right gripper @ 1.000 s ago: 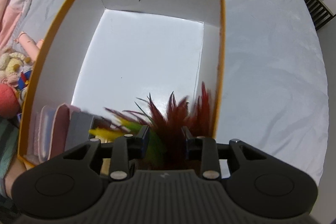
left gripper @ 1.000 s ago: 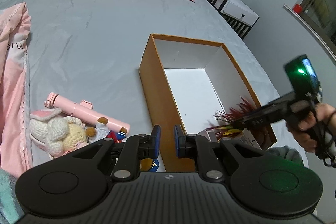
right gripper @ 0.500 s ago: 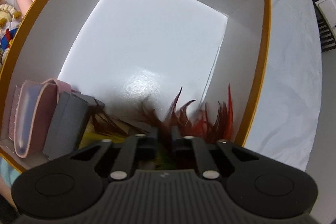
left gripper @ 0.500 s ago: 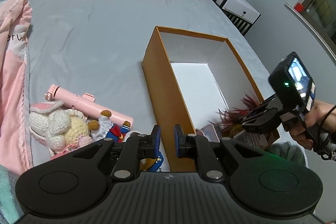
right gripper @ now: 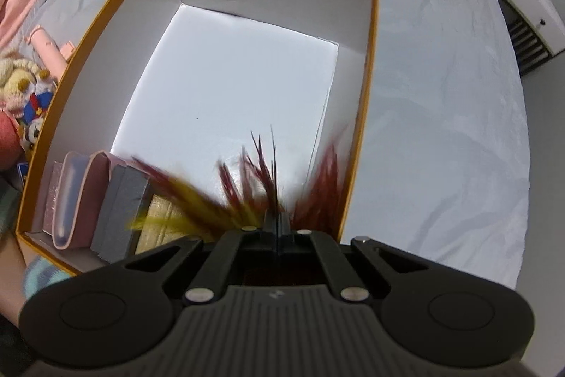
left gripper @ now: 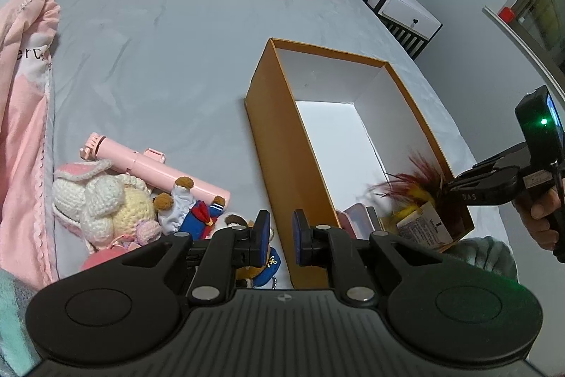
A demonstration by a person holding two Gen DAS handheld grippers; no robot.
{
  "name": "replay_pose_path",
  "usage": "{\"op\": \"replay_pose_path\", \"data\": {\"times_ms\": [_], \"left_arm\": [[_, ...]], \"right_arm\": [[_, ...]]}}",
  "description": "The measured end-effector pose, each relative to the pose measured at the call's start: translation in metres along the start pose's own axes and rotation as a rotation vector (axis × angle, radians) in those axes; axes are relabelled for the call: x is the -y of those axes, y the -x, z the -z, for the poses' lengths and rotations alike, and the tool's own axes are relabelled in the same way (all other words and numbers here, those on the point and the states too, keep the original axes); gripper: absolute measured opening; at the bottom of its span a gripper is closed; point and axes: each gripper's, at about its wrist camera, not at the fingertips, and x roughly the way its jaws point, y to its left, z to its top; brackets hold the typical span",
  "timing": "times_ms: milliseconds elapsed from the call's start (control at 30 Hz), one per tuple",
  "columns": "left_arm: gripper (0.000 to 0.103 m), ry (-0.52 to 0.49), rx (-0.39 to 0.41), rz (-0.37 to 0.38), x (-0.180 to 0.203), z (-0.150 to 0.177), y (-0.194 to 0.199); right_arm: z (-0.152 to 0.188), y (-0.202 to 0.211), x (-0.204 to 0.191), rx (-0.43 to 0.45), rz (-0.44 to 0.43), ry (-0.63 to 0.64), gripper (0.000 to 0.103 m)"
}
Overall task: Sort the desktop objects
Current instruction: 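Push the feather toy down into the box with the right gripper, then move both grippers back over the pile of toys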
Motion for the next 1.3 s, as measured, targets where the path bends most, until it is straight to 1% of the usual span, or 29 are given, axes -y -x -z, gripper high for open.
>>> {"op": "replay_pose_path", "data": {"times_ms": [267, 433, 500, 533, 567, 600, 633, 667, 767, 833, 900, 933, 1000, 1033, 1067, 1200, 1300], "left_arm": [[0.014, -0.001, -0.013, -0.015, 0.002, 0.001, -0.004], [0.014, -0.017, -0.025, -0.01, 0.007, 0.002, -0.008], [0.014, -0.021, -0.026, -0.013, 0.008, 0.002, -0.008], [0.014, -0.021, -0.025, -0.015, 0.009, 0.002, -0.007], [0.014, -0.021, -0.024, -0.017, 0.009, 0.002, -0.007], [0.014, -0.02, -0.024, -0.018, 0.009, 0.002, -0.007], [0.014, -0.019, -0.023, -0.02, 0.008, 0.002, -0.006], [0.014, -0.019, -0.022, -0.022, 0.008, 0.002, -0.006], [0.014, -0.017, -0.018, -0.027, 0.006, 0.002, -0.003], [0.014, -0.017, -0.012, -0.036, 0.003, 0.001, 0.001], [0.015, -0.017, -0.007, -0.051, -0.002, 0.001, 0.006], [0.019, -0.015, -0.005, -0.061, -0.005, 0.001, 0.009], [0.02, -0.011, 0.0, -0.085, -0.012, 0.001, 0.014], [0.02, -0.008, 0.002, -0.099, -0.016, 0.002, 0.017], [0.02, -0.006, 0.002, -0.111, -0.02, 0.003, 0.02], [0.027, 0.005, -0.011, -0.165, -0.038, 0.01, 0.031], [0.029, 0.014, -0.025, -0.201, -0.05, 0.015, 0.037]], "right_arm": [[0.008, 0.013, 0.015, 0.023, -0.039, -0.047, 0.0], [0.016, 0.012, 0.015, 0.026, -0.058, -0.064, 0.0], [0.013, 0.008, 0.023, 0.02, -0.071, -0.073, 0.0], [0.011, 0.006, 0.026, 0.019, -0.076, -0.076, 0.002], [0.013, 0.008, 0.025, 0.019, -0.081, -0.078, 0.007], [0.014, 0.01, 0.026, 0.029, -0.084, -0.084, 0.008], [0.016, 0.011, 0.026, 0.036, -0.091, -0.089, 0.016], [0.017, 0.014, 0.027, 0.045, -0.098, -0.097, 0.02], [0.021, 0.022, 0.027, 0.072, -0.108, -0.108, 0.02], [0.024, 0.03, 0.025, 0.1, -0.116, -0.121, 0.021], [0.025, 0.039, 0.019, 0.15, -0.129, -0.124, 0.023], [0.026, 0.045, 0.015, 0.181, -0.135, -0.12, 0.026], [0.029, 0.055, 0.003, 0.251, -0.153, -0.105, 0.033], [0.031, 0.061, -0.002, 0.291, -0.164, -0.098, 0.037], [0.034, 0.068, -0.01, 0.341, -0.179, -0.087, 0.04], [0.035, 0.078, -0.043, 0.46, -0.232, -0.049, 0.041], [0.033, 0.077, -0.071, 0.494, -0.29, -0.032, 0.041]]}}
